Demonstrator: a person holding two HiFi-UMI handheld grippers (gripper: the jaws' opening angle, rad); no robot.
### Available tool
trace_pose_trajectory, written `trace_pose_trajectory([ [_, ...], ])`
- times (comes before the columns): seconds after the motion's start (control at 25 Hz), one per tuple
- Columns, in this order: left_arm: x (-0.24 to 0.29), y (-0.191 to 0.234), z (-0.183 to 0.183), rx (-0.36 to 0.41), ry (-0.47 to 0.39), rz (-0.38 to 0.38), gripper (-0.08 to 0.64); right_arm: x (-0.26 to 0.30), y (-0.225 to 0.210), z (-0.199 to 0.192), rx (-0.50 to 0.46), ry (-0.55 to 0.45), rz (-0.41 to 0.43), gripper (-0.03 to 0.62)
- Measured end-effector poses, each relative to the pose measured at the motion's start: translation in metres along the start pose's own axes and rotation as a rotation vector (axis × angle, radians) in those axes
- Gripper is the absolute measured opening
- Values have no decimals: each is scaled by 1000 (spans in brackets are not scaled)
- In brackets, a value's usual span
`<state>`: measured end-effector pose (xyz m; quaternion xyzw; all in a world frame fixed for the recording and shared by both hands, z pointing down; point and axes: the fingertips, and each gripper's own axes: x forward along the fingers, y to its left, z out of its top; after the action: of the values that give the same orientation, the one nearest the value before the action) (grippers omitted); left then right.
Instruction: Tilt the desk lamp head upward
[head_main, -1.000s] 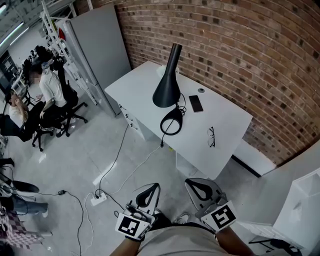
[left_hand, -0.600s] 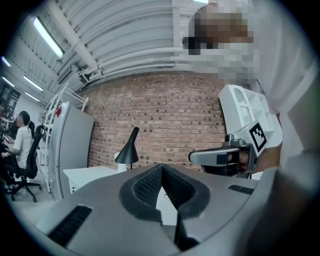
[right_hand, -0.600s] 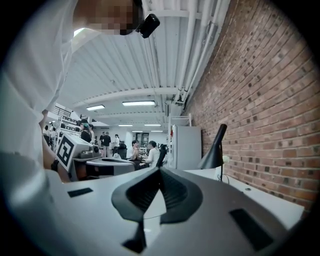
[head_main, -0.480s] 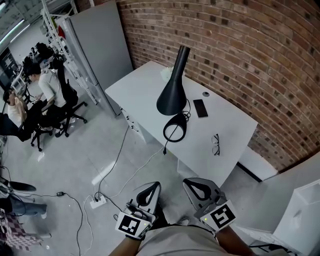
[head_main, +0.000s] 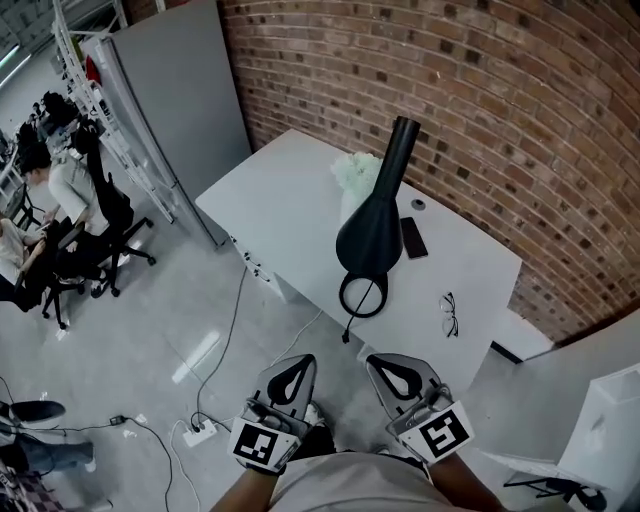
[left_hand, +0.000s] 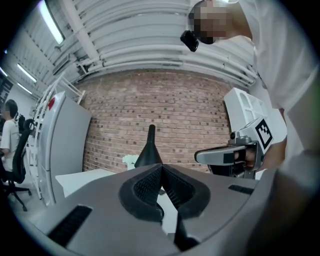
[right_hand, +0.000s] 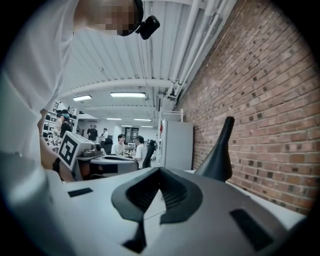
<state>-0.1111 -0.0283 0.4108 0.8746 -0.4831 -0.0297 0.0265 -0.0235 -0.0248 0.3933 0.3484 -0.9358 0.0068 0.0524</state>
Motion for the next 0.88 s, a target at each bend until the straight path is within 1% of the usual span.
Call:
trace_pose_trajectory([
  [0.2, 17, 39, -1, -23, -13, -68, 3, 40, -6, -1, -24, 27, -86, 15],
  [0.36, 29, 55, -3, -66, -9, -103, 3, 56, -15, 1, -34, 45, -139, 15],
  [0.44, 34, 60, -6, -68, -10, -112, 3, 61, -21, 2, -35, 51, -159, 15],
  [0.56, 44, 62, -9, -76, -9, -123, 3, 64, -30, 1, -32, 56, -173, 15],
  [0.76, 68, 64, -11, -51, -1, -132, 3, 69, -51, -7, 0, 54, -174, 15],
  [0.8, 73, 63, -14, -51, 5, -135, 3, 70, -55, -5, 1, 48, -170, 15],
  [0.88, 85, 59, -30, -53, 39, -151, 3, 69, -63, -2, -6, 44, -169, 15],
])
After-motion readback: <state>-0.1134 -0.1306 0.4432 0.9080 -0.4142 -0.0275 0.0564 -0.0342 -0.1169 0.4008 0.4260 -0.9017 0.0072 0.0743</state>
